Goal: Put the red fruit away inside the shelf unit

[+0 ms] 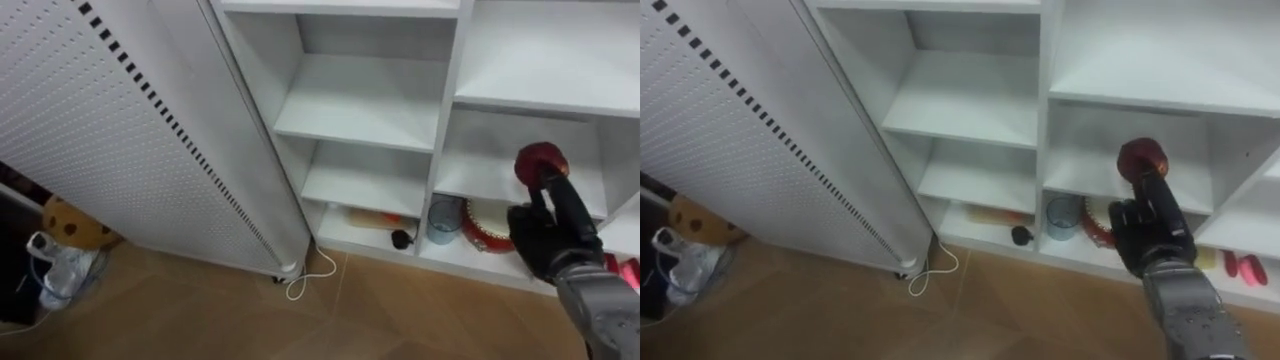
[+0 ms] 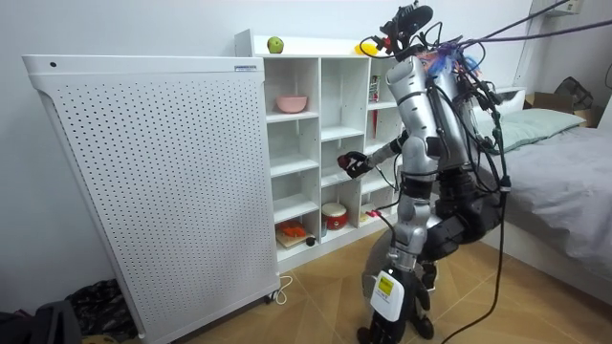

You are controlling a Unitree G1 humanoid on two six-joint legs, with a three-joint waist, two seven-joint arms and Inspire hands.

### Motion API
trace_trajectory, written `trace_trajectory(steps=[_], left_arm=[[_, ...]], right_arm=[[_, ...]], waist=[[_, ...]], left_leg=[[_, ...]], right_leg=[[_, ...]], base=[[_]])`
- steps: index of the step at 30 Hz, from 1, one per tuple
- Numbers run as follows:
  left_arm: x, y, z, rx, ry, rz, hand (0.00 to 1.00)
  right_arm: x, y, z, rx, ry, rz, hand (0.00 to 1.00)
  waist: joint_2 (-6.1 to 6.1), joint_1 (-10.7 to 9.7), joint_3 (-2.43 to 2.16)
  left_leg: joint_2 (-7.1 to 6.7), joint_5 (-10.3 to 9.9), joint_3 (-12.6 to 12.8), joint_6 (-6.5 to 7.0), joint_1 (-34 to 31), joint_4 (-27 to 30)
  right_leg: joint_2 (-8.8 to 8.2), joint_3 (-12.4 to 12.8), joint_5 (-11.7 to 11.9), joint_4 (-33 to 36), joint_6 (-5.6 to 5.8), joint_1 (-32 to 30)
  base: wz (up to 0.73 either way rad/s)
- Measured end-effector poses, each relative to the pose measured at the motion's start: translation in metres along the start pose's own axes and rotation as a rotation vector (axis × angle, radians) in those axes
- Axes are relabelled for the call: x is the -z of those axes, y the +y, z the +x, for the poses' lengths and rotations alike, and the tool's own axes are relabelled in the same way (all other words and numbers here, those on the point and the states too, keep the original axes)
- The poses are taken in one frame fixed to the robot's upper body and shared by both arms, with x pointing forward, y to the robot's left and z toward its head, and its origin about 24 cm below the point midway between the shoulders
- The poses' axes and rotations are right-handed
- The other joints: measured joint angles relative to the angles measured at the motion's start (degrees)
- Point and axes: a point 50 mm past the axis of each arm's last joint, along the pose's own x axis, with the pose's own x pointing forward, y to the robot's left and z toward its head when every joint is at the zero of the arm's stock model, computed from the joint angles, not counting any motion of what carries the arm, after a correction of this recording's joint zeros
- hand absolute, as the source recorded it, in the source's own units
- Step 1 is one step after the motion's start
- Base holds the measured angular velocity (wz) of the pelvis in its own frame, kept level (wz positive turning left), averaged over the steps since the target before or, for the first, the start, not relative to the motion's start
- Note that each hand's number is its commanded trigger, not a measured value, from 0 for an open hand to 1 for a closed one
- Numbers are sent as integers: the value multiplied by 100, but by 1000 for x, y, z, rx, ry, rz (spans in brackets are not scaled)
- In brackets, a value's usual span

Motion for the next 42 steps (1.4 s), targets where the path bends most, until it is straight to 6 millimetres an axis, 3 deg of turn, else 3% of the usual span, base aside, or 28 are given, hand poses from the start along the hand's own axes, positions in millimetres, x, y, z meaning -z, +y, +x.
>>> trace_trajectory(steps=[1, 2, 3, 12, 17, 28, 42], left_arm=[[1, 2, 0, -4, -5, 1, 0], [1, 3, 0, -6, -8, 1, 0], [1, 4, -1, -10, -17, 1, 0], [8, 8, -2, -18, -2, 9, 0], [11, 7, -2, -19, 8, 11, 0], [30, 5, -7, -36, 53, 20, 0], [31, 5, -8, -41, 54, 23, 0]], right_arm=[[-5, 3, 0, -3, -14, -5, 100], [-7, 5, 1, -7, -21, -7, 36], [-10, 9, 1, -14, -33, -9, 0], [-23, 28, 2, 19, -95, 4, 0], [-26, 34, 2, 54, -102, 9, 0], [-27, 35, 1, 129, -103, 21, 0], [-30, 34, 0, 143, -137, 36, 0]], waist=[[-2, 2, -2], [-5, 4, -3], [-6, -1, -4], [-30, -26, -21], [-92, -34, -71], [-98, -36, -73], [-103, -41, -66]], left_leg=[[-14, -8, 17, 14, -1, 54], [-21, -15, 25, 24, 0, 75], [-37, -38, 49, 41, 0, 114], [-5, -73, 104, 57, 3, 179], [-14, -69, 103, 51, 19, 189], [41, -79, 107, 62, 17, 239], [51, -102, 107, 50, 23, 265]], right_leg=[[-41, 18, -26, 74, 8, -13], [-66, 20, -40, 108, 7, -18], [-82, 40, -53, 161, 12, -30], [-74, 123, -47, 232, 28, -71], [-79, 93, -39, 235, 10, -49], [-75, 82, -42, 236, 16, -25], [-68, 76, -57, 234, 51, -11]], base=[[4], [0], [-3], [-2], [0], [0], [0]])
